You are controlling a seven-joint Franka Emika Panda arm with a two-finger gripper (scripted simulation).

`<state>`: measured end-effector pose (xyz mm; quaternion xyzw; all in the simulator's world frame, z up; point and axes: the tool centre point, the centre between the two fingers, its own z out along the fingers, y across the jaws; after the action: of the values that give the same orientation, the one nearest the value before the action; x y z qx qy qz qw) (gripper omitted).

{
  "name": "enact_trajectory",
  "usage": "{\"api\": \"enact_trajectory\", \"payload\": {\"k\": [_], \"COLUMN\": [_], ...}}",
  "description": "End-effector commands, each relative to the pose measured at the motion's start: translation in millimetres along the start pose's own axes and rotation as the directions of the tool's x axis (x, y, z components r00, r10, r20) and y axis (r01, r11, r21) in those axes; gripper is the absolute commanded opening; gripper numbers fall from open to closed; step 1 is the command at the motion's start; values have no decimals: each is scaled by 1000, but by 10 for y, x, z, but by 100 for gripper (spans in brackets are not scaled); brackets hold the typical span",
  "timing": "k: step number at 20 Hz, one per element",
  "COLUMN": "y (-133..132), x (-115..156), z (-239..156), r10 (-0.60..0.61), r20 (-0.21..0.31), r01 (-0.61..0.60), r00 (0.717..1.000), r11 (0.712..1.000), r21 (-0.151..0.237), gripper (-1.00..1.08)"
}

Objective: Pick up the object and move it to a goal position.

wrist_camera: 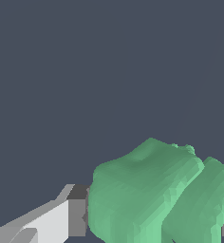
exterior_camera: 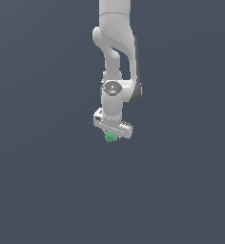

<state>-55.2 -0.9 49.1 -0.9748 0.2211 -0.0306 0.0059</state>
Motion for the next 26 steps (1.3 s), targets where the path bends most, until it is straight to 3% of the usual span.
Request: {"api": "enact_trajectory", "payload": {"k": [1, 7, 12, 18, 26], "y": [7, 31, 73, 149, 280], "x": [135, 617, 1107, 1621, 2141], "z": [-42, -236, -514, -921, -1516], "r10": [1, 10, 28, 60, 113], "r20": [-35, -166, -303, -453, -613], "r01": [-1, 2, 12, 34, 76], "r00": [999, 986, 953, 890, 782], "r11": [1000, 997, 991, 980, 959], "r21": [15, 71, 131, 198, 273], "gripper": [-100, -100, -100, -100, -100]}}
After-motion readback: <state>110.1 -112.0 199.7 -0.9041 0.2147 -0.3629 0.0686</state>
